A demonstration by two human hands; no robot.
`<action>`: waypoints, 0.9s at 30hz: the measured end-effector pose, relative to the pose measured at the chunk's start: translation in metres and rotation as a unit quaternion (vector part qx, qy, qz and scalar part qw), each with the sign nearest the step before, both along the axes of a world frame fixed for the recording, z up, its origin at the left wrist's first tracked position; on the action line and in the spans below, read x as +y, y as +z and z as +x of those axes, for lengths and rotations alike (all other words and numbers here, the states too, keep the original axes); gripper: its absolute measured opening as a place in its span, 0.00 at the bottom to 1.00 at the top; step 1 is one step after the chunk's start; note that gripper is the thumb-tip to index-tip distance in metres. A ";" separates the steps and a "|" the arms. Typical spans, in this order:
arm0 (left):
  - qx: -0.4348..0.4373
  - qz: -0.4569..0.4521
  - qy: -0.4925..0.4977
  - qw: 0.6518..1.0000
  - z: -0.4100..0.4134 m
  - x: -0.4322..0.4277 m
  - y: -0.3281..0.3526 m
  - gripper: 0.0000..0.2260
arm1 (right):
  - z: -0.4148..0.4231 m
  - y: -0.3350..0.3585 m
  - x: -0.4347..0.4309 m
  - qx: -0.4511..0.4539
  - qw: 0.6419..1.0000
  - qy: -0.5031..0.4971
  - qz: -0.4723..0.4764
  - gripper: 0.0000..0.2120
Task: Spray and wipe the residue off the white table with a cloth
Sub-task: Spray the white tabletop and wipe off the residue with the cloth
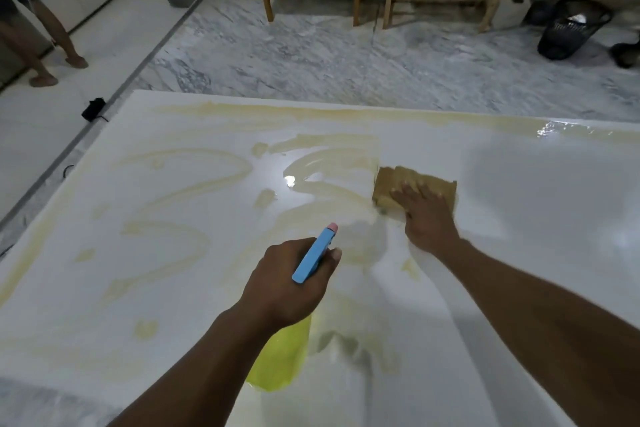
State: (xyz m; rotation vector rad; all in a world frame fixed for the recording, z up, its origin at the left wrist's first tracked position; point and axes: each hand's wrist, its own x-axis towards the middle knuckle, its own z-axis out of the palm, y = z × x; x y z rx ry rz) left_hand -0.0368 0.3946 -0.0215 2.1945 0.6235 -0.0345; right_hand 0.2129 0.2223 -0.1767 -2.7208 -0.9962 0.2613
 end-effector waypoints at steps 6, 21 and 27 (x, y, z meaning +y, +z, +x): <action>-0.010 0.022 -0.029 0.999 -0.091 -0.017 0.031 0.19 | -0.190 0.000 -0.062 -0.013 0.999 -0.006 0.042 0.30; -0.024 0.029 -0.033 0.999 -0.147 -0.001 0.055 0.22 | -0.194 0.118 -0.088 0.584 0.721 -0.279 0.248 0.16; -0.029 0.035 -0.041 0.998 -0.045 0.040 0.056 0.19 | -0.017 0.151 -0.016 0.507 0.814 -0.154 0.239 0.17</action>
